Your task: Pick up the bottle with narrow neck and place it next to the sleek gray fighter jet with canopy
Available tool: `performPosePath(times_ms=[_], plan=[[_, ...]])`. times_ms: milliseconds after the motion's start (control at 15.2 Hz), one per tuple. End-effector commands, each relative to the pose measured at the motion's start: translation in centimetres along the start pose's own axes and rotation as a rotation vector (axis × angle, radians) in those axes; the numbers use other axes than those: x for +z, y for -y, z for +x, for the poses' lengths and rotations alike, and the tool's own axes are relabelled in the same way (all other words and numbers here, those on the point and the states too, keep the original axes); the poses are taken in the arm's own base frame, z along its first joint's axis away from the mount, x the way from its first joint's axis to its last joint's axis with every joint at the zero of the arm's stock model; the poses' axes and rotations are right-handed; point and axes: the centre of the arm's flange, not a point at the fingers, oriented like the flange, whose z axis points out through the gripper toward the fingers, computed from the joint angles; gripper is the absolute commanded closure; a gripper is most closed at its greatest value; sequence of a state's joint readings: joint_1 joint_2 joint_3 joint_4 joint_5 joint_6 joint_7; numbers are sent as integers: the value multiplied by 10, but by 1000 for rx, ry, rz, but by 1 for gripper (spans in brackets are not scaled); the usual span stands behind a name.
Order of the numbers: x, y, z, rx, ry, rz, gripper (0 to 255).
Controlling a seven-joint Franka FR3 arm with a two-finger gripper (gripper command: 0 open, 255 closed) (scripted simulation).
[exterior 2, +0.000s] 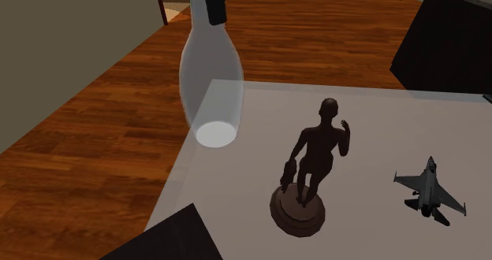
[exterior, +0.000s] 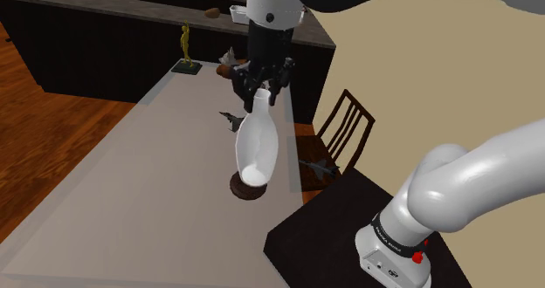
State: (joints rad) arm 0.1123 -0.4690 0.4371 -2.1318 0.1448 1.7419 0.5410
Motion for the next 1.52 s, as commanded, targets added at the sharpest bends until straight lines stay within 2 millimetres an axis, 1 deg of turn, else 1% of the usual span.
performPosePath(times_ms=[0,1452], plan=[[-1,-17,18,0,0,0,255],[15,-217,227,0,0,0,255]])
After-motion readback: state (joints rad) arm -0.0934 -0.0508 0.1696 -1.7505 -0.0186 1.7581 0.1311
